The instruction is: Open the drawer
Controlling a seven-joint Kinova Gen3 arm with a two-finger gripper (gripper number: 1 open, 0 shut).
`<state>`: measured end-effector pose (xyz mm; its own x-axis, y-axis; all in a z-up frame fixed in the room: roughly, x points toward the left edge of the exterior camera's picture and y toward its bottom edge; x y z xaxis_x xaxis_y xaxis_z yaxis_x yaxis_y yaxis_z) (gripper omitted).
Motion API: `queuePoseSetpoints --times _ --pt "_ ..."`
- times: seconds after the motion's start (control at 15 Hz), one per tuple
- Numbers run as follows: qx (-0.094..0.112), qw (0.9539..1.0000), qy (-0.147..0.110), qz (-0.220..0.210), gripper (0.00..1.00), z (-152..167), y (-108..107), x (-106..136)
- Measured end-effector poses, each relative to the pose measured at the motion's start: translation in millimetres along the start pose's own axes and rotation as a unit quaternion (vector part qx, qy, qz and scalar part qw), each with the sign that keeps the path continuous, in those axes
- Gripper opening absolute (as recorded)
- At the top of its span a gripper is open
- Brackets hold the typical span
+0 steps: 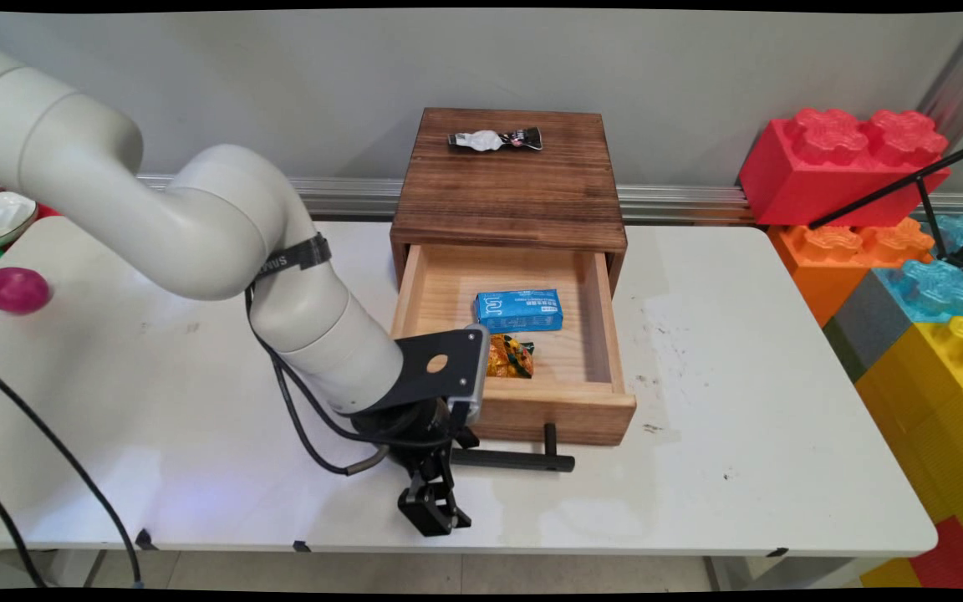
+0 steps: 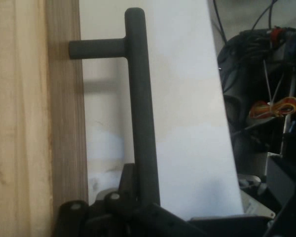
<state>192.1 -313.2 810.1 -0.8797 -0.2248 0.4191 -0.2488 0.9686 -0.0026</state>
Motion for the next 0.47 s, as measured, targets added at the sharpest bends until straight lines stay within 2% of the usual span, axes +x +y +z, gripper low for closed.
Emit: queuePoseSetpoints --times 0.47 --pt "-0.006 1.0 0.003 -0.003 1.0 -3 13 0"
